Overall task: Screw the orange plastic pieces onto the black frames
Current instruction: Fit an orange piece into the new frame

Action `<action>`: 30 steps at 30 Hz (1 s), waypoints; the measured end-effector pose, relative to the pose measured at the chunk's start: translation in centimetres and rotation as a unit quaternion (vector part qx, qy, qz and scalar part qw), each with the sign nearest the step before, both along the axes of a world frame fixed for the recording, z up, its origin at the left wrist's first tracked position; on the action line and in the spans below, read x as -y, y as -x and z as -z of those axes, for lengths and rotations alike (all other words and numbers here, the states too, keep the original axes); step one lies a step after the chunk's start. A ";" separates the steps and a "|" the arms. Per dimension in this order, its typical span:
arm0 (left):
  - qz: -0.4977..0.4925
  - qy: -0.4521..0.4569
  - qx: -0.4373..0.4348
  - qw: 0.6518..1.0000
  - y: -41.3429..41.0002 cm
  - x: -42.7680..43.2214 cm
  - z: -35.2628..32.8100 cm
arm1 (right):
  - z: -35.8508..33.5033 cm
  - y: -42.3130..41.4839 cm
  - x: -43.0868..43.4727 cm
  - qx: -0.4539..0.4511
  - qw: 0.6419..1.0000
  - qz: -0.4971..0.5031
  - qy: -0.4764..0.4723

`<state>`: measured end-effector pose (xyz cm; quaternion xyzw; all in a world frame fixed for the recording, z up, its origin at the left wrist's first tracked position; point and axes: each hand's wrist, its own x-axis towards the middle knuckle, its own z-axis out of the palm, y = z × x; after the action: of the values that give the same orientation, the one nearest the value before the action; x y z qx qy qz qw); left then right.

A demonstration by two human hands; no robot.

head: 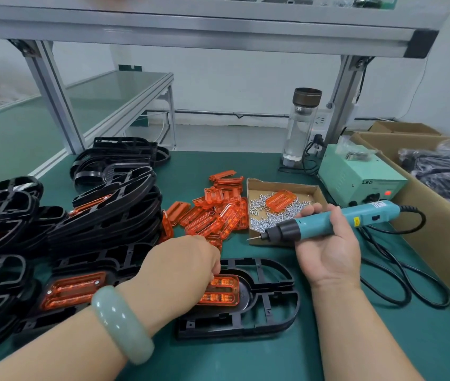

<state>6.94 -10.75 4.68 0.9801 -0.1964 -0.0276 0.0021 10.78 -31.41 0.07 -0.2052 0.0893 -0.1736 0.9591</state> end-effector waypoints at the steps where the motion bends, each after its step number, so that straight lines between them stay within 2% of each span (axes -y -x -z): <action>1: 0.002 0.001 0.005 1.000 -0.3 0.0 0.5 | 0.0 0.0 0.0 0.001 1.000 0.000 -0.001; 5: 0.005 -0.025 0.016 1.000 -0.2 0.0 1.0 | -0.1 0.0 -0.1 0.001 1.000 -0.001 -0.004; 14: 0.004 -0.016 0.061 0.998 0.5 -0.5 1.0 | 0.0 -0.1 0.0 0.002 1.000 -0.005 -0.004; 19: 0.020 -0.035 0.017 0.999 0.7 -0.2 0.2 | 0.0 -0.1 0.0 0.004 1.000 -0.007 -0.006; 23: 0.020 -0.100 -0.030 0.994 0.3 0.6 0.5 | 0.0 0.0 0.0 0.005 1.000 -0.010 -0.013; 30: 0.007 -0.118 -0.051 0.992 -0.2 0.0 0.6 | -0.2 0.2 0.0 0.009 1.000 -0.001 -0.014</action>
<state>7.12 -10.72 4.09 0.9696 -0.1980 -0.1003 -0.1033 10.63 -31.37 0.26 -0.1904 0.0826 -0.1728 0.9629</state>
